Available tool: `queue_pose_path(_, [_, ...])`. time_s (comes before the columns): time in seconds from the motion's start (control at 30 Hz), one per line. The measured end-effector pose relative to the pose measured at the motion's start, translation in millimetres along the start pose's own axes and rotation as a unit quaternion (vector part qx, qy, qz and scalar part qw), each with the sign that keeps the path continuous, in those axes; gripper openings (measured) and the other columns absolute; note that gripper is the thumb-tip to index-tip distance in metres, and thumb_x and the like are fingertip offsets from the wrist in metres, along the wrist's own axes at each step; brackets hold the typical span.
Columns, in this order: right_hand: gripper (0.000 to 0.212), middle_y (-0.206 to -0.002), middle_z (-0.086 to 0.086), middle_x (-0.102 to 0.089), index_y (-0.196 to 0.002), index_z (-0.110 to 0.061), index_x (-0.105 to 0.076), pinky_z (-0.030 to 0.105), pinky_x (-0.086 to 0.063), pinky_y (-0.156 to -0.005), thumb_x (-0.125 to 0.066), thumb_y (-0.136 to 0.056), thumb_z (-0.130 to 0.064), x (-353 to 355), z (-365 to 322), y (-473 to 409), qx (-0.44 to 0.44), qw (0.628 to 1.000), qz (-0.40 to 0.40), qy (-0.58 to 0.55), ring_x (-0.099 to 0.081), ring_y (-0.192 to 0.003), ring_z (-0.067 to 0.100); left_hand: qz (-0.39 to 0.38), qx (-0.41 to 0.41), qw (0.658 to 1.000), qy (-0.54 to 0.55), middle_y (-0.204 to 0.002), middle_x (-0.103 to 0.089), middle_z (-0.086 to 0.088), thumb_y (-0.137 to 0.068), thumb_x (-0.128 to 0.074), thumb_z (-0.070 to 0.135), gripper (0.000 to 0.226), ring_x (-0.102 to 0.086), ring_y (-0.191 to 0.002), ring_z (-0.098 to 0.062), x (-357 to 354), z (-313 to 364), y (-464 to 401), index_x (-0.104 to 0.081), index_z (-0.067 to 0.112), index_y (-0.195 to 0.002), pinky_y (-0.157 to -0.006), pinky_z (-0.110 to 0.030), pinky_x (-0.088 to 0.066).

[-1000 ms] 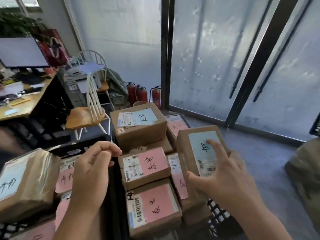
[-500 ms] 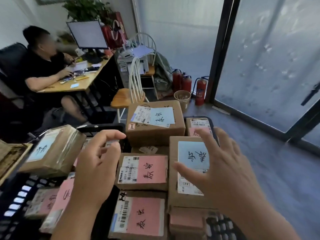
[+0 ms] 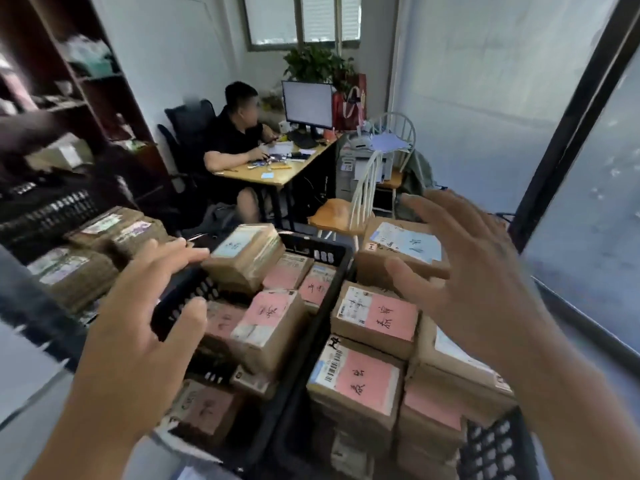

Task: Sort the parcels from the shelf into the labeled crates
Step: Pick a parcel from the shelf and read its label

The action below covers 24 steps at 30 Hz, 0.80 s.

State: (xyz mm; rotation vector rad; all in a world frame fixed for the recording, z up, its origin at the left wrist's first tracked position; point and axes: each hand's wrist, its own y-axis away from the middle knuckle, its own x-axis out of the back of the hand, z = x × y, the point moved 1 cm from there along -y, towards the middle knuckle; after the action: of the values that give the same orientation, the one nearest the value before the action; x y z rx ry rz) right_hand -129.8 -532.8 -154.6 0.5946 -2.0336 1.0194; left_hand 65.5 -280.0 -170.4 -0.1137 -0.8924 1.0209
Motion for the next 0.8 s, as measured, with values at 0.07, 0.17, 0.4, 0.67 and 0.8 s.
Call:
queue_pose_path(0.07, [0.071, -0.164, -0.020, -0.028, -0.156, -0.050, -0.027, 0.055, -0.022, -0.126, -0.043, -0.090, -0.070, -16.8, -53.7, 10.9, 0.064, 0.997, -0.041, -0.009, -0.016, -0.156, 0.007, 0.034, 0.025, 0.999, -0.034, -0.152, -0.043, 0.039, -0.089, -0.048, 0.040, 0.046, -0.030, -0.157, -0.002, 43.1, -13.7, 28.6, -0.054, 0.060, -0.130, -0.126, -0.052, -0.032])
queue_pose_path(0.17, [0.069, -0.164, -0.021, -0.028, -0.155, -0.047, -0.028, 0.053, -0.023, -0.126, -0.043, -0.091, -0.067, -44.6, -137.5, 38.1, 0.153, 0.984, -0.081, -0.031, -0.014, -0.157, 0.007, 0.084, 0.057, 0.992, -0.079, -0.154, -0.044, 0.036, -0.089, -0.046, 0.048, 0.044, -0.029, -0.156, 0.003, 117.6, -36.6, 86.6, -0.055, 0.055, -0.132, -0.124, -0.040, -0.030])
queue_pose_path(0.4, [0.075, -0.165, -0.024, -0.022, -0.156, -0.054, -0.018, 0.053, -0.017, -0.128, -0.030, -0.086, -0.079, -103.2, -352.4, 152.5, 0.325, 0.918, -0.196, -0.118, -0.006, -0.158, 0.005, 0.222, 0.180, 0.937, -0.200, -0.153, -0.046, 0.036, -0.094, -0.051, 0.050, 0.042, -0.032, -0.157, -0.003, 309.9, -76.9, 299.3, -0.057, 0.054, -0.135, -0.120, -0.035, -0.032])
queue_pose_path(0.67, [0.070, -0.161, -0.017, -0.039, -0.153, -0.047, -0.036, 0.056, -0.027, -0.124, -0.040, -0.088, -0.074, -122.3, -593.1, 341.9, 0.557, 0.746, -0.252, -0.264, -0.026, -0.155, 0.011, 0.409, 0.349, 0.781, -0.316, -0.151, -0.042, 0.043, -0.093, -0.049, 0.048, 0.041, -0.018, -0.154, 0.015, 468.1, -36.8, 552.4, -0.057, 0.061, -0.132, -0.107, -0.038, -0.047])
queue_pose_path(0.8, [0.069, -0.159, -0.019, -0.040, -0.152, -0.045, -0.040, 0.057, -0.031, -0.122, -0.042, -0.088, -0.073, -124.3, -678.0, 413.1, 0.630, 0.649, -0.279, -0.322, -0.028, -0.154, 0.009, 0.457, 0.416, 0.700, -0.359, -0.151, -0.045, 0.040, -0.088, -0.045, 0.059, 0.040, -0.026, -0.157, 0.005, 508.4, -14.9, 647.3, -0.056, 0.069, -0.124, -0.117, -0.023, -0.027])
